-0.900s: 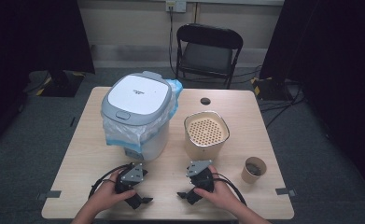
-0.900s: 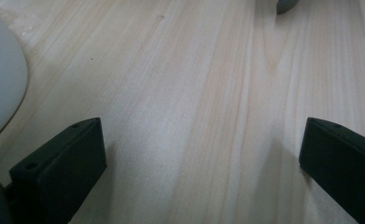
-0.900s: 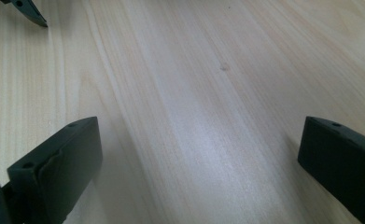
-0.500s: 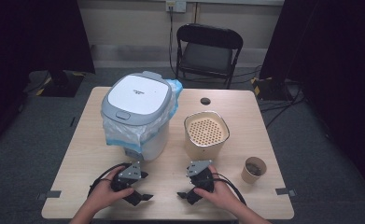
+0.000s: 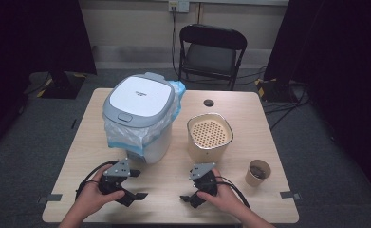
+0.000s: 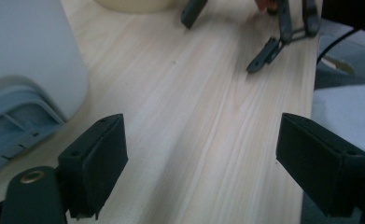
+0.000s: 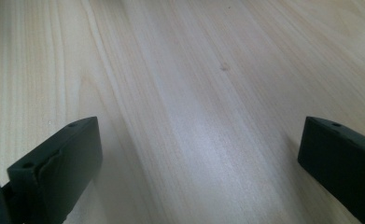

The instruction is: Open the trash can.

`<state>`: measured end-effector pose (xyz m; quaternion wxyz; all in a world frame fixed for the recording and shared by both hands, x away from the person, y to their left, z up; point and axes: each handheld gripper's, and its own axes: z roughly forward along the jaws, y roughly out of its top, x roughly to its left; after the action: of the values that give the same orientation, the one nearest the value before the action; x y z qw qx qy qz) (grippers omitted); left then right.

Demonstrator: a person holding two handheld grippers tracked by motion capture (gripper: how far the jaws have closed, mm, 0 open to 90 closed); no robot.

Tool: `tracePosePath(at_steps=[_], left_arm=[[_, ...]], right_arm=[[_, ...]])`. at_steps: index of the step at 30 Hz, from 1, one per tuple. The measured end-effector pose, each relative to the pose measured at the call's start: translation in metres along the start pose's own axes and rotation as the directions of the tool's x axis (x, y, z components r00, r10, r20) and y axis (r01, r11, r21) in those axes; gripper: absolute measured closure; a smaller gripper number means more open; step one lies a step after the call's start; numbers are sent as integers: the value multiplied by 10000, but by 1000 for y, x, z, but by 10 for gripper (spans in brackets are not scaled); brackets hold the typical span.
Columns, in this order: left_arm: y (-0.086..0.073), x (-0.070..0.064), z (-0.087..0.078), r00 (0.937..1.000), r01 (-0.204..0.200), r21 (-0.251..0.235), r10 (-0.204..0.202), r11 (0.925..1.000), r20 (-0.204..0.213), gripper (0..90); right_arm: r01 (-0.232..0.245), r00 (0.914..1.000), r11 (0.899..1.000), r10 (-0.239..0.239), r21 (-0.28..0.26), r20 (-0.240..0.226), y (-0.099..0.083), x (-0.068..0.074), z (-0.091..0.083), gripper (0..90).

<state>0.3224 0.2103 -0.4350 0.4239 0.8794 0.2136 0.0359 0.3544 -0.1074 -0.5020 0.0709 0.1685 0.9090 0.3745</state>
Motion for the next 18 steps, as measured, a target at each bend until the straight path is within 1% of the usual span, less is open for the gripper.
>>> tracePosePath(at_steps=[1, 2, 3, 4, 6, 7, 8, 9, 10, 11, 12, 14, 15, 16, 17, 18], left_arm=[[0, 0, 0, 10000, 0, 0, 0, 10000, 0, 159], [5, -2, -7, 10000, 5, -93, -5, 10000, 15, 159], [5, -2, -7, 10000, 5, -93, -5, 10000, 15, 159], [10, -4, -13, 10000, 75, -54, -75, 10000, -5, 159], [16, -4, -19, 9998, 205, -62, -205, 9998, -13, 159], [16, -4, -19, 9998, 205, -62, -205, 9998, -13, 159], [22, -4, -26, 9995, 313, -150, -313, 9994, -12, 159], [22, -4, -26, 9995, 313, -150, -313, 9994, -12, 159], [28, -5, -34, 9995, 315, -158, -316, 9994, -83, 159], [28, -5, -34, 9995, 315, -158, -316, 9994, -83, 159], [35, -5, -41, 9993, 338, -100, -339, 9994, -137, 159], [41, -4, -47, 9992, 358, -71, -359, 9993, -153, 160], [41, -4, -47, 9992, 358, -71, -359, 9993, -153, 159], [47, -3, -52, 9991, 382, -104, -383, 9992, -165, 160], [47, -3, -52, 9991, 382, -104, -383, 9992, -165, 160], [53, -3, -58, 9990, 418, -112, -420, 9991, -173, 160]], right_arm=[[0, 10000, 10000, 0, 0, 0, 0, 0, 0, 0], [1, 10000, 10000, -1, 2, -2, 0, 0, 0, 0], [-1, 10000, 10000, 1, 2, -2, 0, 0, 0, 0], [1, 10000, 10000, -1, -1, -2, 0, 0, 0, 0], [1, 10000, 10000, -1, 0, -1, 0, 0, 0, 0], [1, 10000, 10000, -1, 0, -1, 0, 0, 0, 0], [3, 10000, 10000, -3, -2, -2, 0, 0, 0, 0], [3, 10000, 10000, -3, -2, -2, 0, 0, 0, 0], [0, 10000, 10000, 0, -1, -1, 0, 0, 0, 0], [0, 10000, 10000, 0, -1, -1, 0, 0, 0, 0], [-1, 10000, 10000, 1, -9, -17, 0, 0, 0, 0], [30, 10000, 10000, -30, -22, 9, 0, 0, 0, 0], [30, 10000, 10000, -30, -22, 9, 0, 0, 0, 0], [28, 10000, 10000, -28, -20, 8, 0, 0, 0, 0], [28, 10000, 10000, -28, -20, 8, 0, 0, 0, 0], [23, 10000, 10000, -23, -22, 9, 0, 0, 0, 0]])
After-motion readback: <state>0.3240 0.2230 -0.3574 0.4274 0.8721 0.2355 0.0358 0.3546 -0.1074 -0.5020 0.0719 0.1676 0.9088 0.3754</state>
